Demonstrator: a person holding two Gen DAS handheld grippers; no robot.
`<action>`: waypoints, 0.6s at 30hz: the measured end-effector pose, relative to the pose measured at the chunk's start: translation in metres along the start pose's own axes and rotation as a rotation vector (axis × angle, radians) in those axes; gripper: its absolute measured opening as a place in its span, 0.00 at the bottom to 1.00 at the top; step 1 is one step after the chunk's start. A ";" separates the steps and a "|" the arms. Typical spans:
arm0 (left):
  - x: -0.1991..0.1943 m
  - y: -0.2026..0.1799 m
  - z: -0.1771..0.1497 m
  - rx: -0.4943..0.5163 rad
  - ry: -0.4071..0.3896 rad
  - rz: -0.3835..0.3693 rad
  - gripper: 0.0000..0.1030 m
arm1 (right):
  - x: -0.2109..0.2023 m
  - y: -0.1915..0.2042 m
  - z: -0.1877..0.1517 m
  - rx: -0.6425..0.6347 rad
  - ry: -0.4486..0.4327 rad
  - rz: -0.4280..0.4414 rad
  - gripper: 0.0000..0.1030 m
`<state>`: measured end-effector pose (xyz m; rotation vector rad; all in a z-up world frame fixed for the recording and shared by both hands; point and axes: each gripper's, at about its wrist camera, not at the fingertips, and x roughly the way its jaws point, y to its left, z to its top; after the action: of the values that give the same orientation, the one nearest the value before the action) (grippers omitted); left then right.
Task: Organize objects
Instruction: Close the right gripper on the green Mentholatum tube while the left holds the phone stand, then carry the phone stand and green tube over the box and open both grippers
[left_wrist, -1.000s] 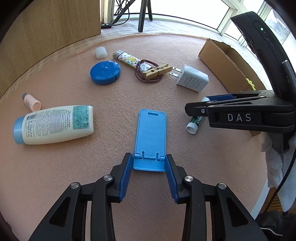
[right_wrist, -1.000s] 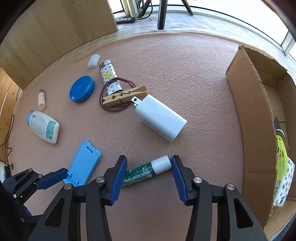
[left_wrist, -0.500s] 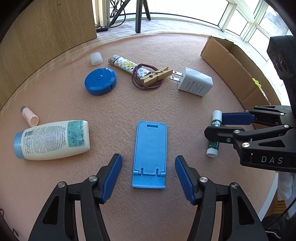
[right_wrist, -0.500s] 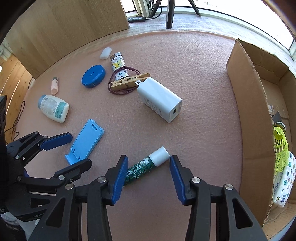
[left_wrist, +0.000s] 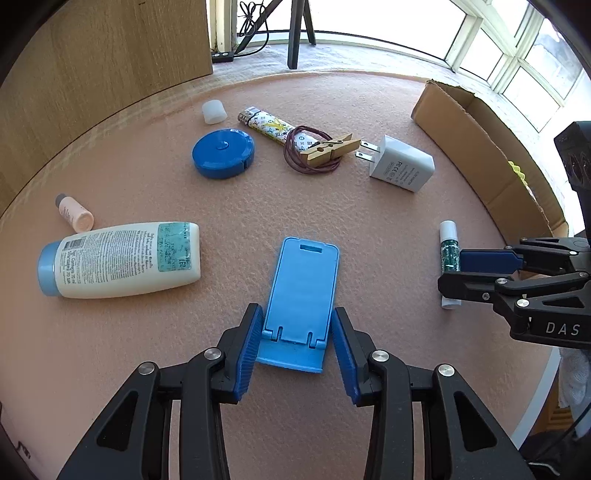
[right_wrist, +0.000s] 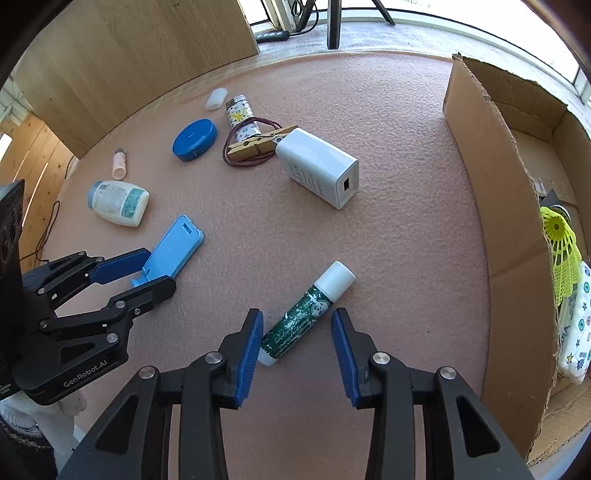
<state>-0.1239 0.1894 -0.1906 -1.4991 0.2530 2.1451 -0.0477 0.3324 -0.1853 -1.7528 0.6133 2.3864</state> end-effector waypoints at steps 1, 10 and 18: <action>-0.001 0.001 -0.003 -0.013 -0.003 -0.008 0.40 | -0.001 -0.003 -0.003 0.006 -0.002 0.009 0.33; -0.008 0.002 -0.017 -0.075 -0.023 -0.046 0.40 | -0.002 -0.015 -0.009 0.022 -0.004 0.048 0.14; -0.012 0.007 -0.019 -0.121 -0.023 -0.066 0.39 | -0.006 -0.013 -0.009 0.020 -0.027 0.055 0.14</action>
<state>-0.1085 0.1721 -0.1874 -1.5258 0.0650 2.1572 -0.0336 0.3412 -0.1856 -1.7151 0.6881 2.4270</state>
